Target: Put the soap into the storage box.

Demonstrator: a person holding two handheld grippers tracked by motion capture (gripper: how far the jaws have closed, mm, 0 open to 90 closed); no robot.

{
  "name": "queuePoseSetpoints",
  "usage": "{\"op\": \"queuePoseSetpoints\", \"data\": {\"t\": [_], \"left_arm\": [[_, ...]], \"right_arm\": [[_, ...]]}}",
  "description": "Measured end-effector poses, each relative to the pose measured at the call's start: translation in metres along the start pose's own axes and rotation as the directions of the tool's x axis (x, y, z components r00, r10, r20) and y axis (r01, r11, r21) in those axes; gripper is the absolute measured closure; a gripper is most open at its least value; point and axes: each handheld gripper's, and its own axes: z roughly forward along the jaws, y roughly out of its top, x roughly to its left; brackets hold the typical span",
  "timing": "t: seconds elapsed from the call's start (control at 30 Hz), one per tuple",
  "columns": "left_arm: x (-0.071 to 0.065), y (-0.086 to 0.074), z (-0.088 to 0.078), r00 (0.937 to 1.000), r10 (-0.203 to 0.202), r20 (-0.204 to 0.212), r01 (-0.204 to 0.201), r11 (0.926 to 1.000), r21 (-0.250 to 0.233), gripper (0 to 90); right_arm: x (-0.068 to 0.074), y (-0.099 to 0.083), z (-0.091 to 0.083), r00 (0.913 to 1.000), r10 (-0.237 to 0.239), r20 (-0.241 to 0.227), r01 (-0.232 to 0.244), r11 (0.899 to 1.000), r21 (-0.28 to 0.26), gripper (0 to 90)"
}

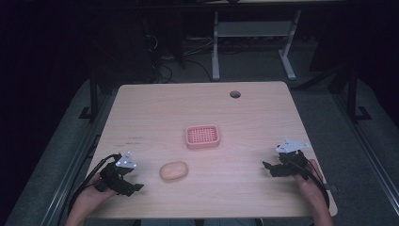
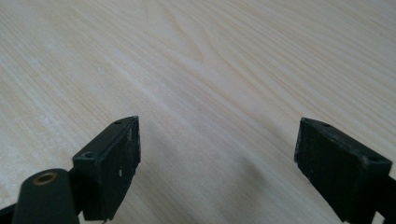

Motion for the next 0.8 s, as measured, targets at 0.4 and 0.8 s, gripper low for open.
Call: {"op": "queuePoseSetpoints", "data": {"t": [0.4,0.8], "left_arm": [[-0.008,0.010,0.003,0.9995,0.030,0.014,-0.030,0.9995,-0.010,22.8],[-0.014,0.021,0.009,0.9977,0.067,0.014,-0.067,0.9973,0.029,22.3]], "right_arm": [[0.002,0.000,0.001,1.0000,0.003,-0.004,-0.003,1.000,0.003,13.9],[0.001,0.000,0.000,1.0000,0.003,-0.006,-0.003,1.000,0.003,13.9]]}}
